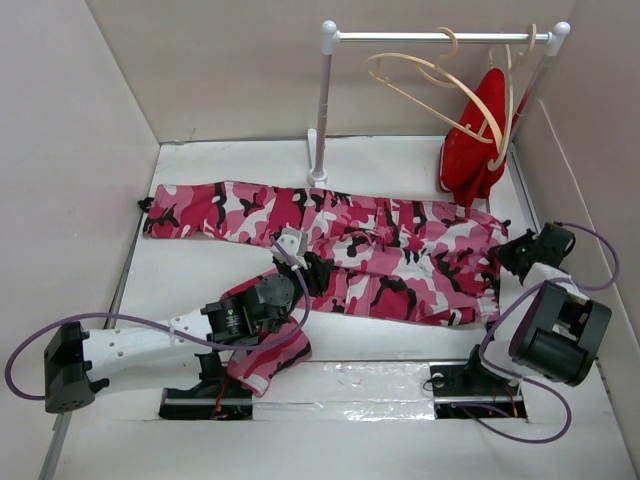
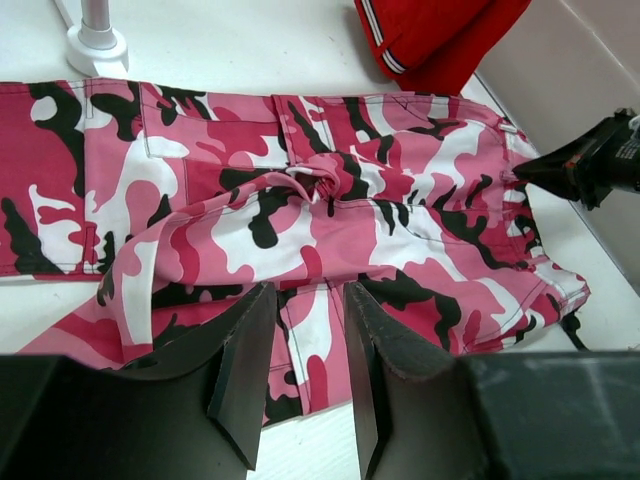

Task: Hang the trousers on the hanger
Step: Flatten out the trousers at the center of the board.

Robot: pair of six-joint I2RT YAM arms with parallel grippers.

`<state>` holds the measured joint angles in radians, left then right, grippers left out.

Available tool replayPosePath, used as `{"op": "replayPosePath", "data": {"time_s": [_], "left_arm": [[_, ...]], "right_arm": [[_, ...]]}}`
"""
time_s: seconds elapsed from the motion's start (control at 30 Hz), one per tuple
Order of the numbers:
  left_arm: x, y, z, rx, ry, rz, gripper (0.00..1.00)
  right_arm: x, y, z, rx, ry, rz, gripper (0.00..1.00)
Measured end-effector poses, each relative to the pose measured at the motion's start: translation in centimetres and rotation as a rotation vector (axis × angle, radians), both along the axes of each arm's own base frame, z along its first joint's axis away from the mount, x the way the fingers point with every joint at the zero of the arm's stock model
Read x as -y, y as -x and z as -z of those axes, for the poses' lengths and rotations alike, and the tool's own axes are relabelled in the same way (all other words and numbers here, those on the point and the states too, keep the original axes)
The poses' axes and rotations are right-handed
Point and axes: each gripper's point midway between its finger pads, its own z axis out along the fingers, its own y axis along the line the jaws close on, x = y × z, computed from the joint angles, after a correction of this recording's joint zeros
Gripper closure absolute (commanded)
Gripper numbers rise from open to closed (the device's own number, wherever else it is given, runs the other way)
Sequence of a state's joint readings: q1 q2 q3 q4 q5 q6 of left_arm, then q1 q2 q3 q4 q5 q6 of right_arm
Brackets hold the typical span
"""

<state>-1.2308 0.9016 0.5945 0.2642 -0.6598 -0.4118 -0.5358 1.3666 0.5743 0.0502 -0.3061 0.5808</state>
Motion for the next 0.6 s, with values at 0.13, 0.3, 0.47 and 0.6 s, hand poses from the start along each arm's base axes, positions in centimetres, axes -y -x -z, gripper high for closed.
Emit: {"op": "replayPosePath", "data": {"time_s": [0.13,0.3,0.47,0.6], "left_arm": [[0.0,0.0,0.0,0.0,0.002,0.0,0.66],[0.2,-0.1,0.6,-0.01,-0.012,-0.006,0.64],[0.0,-0.3,1.1,-0.018,-0.026,-0.022,0.54],[-0.6,-1.1,1.3,-0.025,-0.028,-0.052,0.54]], "right_arm": [[1.2,0.3,-2.4,0.041,0.052,0.05,1.0],[3.6,-0.2,-5.6,0.052,0.125,0.145,1.0],[6.7,-0.8,-8.8,0.074,0.193,0.279,0.26],[7.8,-1.6,-11.7,0.1,0.253,0.327,0.13]]}}
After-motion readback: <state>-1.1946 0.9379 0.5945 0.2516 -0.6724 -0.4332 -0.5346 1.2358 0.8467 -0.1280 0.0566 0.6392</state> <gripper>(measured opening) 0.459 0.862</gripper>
